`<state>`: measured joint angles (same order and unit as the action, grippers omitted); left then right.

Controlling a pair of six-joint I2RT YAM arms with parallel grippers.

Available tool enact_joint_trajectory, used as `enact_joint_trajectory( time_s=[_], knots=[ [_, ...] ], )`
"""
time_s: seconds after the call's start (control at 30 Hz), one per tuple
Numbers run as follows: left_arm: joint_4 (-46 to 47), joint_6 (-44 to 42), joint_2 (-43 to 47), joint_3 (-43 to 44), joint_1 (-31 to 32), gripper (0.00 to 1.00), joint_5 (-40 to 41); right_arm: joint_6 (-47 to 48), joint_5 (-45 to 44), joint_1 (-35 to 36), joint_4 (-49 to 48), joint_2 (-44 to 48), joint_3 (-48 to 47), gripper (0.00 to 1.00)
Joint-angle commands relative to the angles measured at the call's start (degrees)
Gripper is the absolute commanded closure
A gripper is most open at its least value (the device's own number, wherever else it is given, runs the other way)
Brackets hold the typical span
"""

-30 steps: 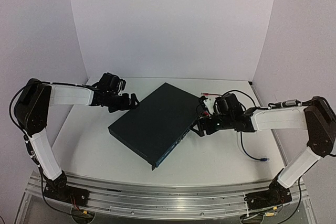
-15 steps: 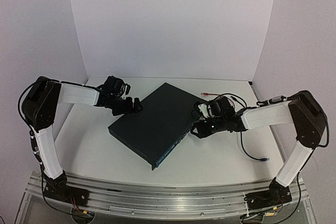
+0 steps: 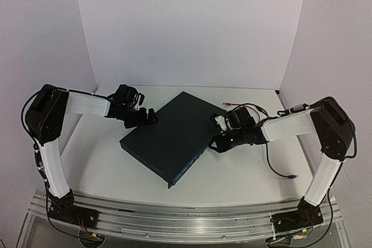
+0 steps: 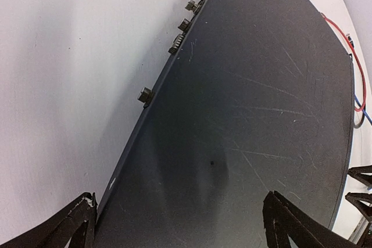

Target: Pull the plug from the switch port

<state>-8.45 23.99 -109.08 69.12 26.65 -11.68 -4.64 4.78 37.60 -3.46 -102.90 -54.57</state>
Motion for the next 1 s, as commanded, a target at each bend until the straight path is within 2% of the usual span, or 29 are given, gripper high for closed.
enact_joint_trajectory(
  time_s=[0.0, 0.23, 0.97],
  knots=[
    [1.31, 0.31, -0.25, 1.59, 0.24, 0.01, -2.02, 1.37, 1.65, 0.1, -1.19, -1.71, -2.81, 0.59],
    [1.51, 0.67, -0.07, 1.35, 0.24, 0.01, -2.04, 2.34, 2.26, 0.15, -1.37, -3.52, -4.29, 0.6],
    [1.34, 1.27, -1.38, 2.15, 0.24, 0.01, -2.44, 4.14, 3.97, 0.38, -2.41, -5.88, -6.05, 0.73]
  ],
)
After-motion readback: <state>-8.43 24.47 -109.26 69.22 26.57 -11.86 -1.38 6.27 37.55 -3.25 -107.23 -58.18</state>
